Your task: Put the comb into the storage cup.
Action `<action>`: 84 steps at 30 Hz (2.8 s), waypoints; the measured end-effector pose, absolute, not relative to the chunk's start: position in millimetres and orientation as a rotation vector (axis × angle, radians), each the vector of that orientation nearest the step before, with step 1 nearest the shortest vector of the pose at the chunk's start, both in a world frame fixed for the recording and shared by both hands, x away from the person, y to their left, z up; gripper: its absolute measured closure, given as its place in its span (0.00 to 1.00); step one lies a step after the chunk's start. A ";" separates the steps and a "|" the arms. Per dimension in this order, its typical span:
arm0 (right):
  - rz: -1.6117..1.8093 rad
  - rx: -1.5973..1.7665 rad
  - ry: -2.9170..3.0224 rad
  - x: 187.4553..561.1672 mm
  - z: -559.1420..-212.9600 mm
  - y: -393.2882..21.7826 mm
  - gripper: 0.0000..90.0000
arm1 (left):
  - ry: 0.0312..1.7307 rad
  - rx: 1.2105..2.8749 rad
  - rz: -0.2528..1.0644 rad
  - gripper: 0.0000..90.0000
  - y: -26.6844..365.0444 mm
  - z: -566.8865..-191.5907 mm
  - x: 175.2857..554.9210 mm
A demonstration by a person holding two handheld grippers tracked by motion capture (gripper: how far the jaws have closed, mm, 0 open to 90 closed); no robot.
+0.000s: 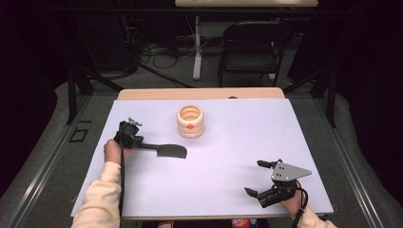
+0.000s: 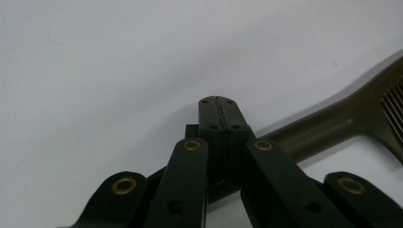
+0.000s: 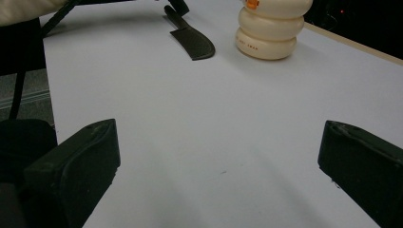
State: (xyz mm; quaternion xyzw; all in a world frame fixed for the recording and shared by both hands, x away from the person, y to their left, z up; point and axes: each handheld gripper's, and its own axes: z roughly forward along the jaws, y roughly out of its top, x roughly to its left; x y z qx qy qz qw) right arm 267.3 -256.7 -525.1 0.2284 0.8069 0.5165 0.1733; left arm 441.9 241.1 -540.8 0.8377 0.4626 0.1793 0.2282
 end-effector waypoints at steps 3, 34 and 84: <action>1.467 0.646 2.285 267.1 -524.9 -257.2 0.00 | 1.274 2.315 0.492 1.00 241.7 -541.8 440.6; 1.462 0.650 2.288 267.1 -525.2 -256.9 0.00 | 1.220 2.223 0.489 0.53 254.5 -520.2 426.5; 1.470 0.683 2.299 268.0 -526.9 -258.1 0.00 | 0.721 2.471 0.554 0.00 219.2 -492.0 418.6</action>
